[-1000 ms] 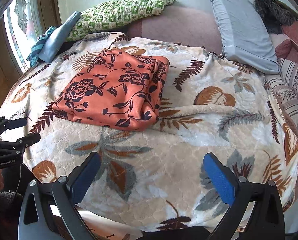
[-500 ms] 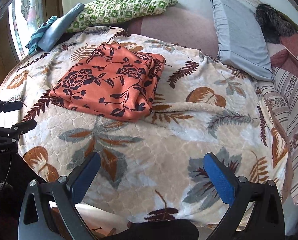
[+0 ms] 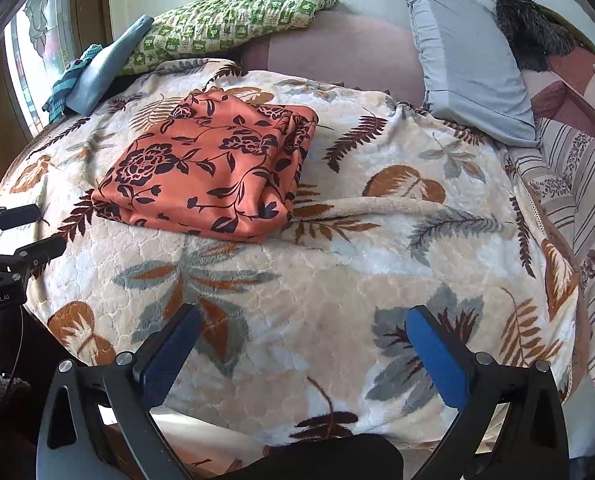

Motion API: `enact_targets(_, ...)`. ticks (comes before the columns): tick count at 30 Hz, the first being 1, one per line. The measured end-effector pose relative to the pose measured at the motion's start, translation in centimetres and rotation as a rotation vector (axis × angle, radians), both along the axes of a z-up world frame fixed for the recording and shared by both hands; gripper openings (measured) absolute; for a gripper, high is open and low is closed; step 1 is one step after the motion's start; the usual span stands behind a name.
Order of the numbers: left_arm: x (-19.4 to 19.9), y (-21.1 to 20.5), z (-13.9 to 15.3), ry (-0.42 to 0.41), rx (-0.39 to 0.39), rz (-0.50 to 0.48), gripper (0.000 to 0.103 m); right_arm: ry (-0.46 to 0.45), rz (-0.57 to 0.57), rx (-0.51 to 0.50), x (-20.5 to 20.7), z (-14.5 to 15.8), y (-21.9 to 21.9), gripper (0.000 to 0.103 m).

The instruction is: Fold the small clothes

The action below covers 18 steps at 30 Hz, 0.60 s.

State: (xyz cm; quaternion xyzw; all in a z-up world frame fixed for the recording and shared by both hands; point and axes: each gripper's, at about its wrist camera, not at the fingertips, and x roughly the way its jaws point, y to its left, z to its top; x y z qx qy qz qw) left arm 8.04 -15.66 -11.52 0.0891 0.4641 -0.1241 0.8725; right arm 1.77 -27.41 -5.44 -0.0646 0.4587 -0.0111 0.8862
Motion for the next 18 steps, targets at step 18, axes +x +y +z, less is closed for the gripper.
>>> enact_targets(18, -1.0, -1.7, 1.9, -0.086, 0.022, -0.025, 0.072, 0.009, -0.024, 0.011, 0.1, -0.3, -1.0, 0.103)
